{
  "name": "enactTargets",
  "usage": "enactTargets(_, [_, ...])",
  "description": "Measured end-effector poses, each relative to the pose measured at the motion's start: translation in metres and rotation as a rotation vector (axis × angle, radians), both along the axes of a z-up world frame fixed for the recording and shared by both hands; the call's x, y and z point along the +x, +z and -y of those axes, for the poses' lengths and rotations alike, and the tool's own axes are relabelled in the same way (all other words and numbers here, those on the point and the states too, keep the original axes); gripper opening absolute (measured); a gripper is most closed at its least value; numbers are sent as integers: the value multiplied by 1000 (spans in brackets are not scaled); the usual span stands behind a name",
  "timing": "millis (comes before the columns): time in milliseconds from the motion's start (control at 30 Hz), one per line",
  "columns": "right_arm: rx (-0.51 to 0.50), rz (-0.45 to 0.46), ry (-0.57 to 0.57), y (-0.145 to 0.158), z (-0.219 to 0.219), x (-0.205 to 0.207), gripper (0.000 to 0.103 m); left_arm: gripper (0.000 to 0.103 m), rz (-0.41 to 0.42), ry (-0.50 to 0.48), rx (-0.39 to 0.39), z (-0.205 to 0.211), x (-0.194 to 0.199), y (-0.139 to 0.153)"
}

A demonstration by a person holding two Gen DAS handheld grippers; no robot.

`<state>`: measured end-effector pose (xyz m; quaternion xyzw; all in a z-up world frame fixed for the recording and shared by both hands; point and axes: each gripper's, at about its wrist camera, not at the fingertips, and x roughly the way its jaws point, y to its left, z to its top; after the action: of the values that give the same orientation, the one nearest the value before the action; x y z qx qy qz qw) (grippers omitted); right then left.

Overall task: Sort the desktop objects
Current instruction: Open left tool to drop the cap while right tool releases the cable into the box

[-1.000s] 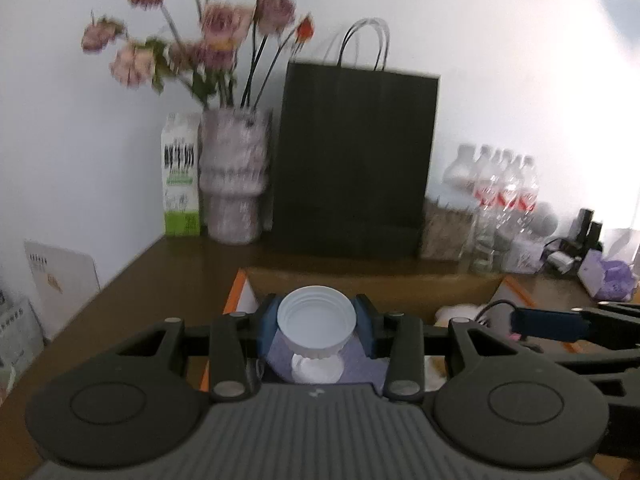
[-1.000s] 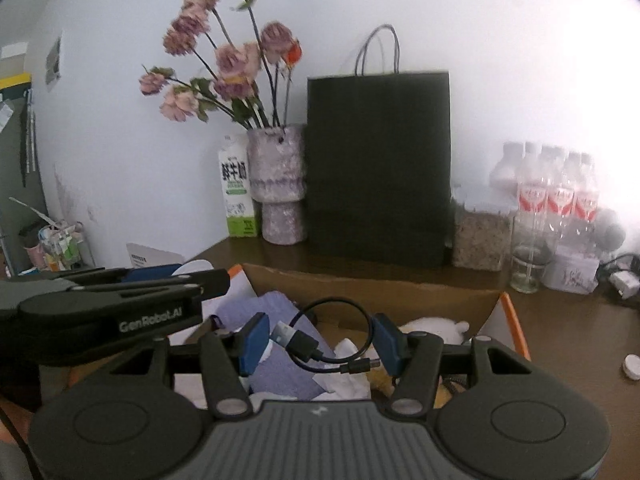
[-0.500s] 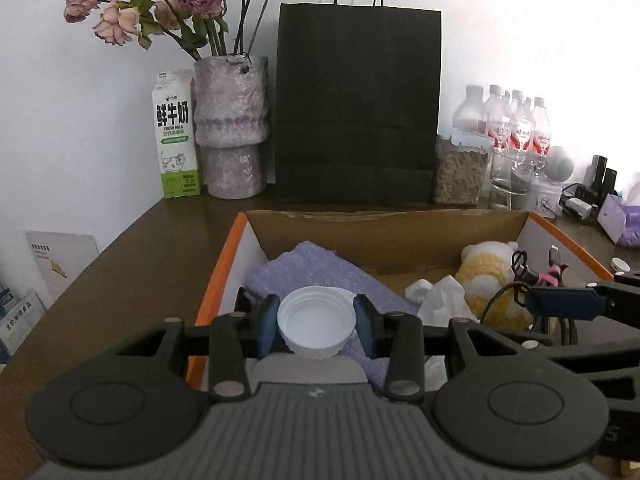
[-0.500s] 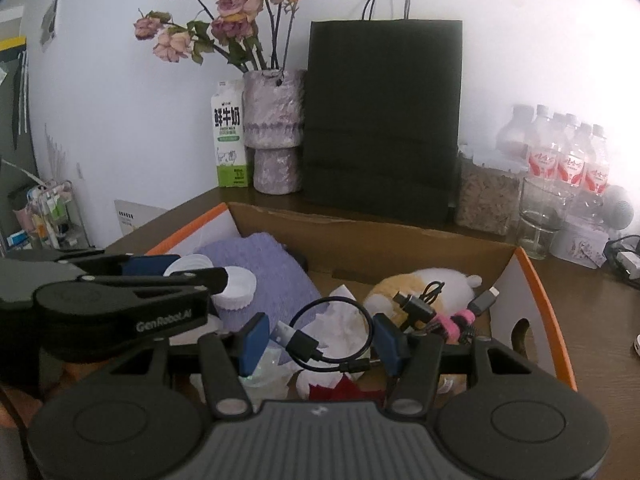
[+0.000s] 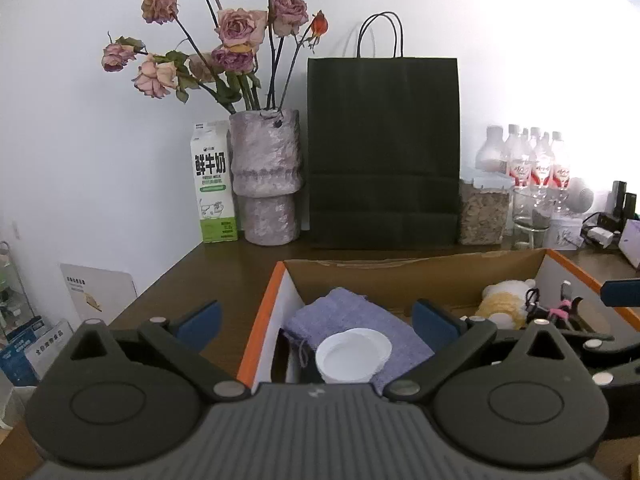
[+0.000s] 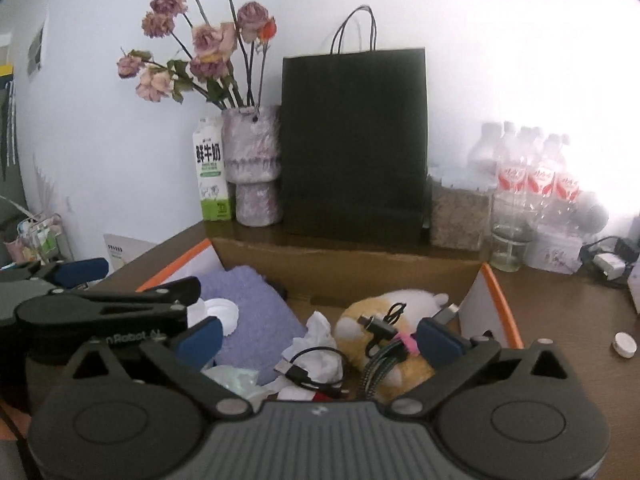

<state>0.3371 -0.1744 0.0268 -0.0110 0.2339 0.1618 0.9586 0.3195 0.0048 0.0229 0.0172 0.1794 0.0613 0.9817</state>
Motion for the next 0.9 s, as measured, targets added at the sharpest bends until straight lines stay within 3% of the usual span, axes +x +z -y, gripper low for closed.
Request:
enactTargets(533, [13, 25, -16, 11, 6, -11, 103, 103, 27, 6, -43, -3, -12, 8])
enactTargets(900, [6, 64, 12, 25, 3, -40, 103, 103, 49, 9, -52, -4, -43, 20])
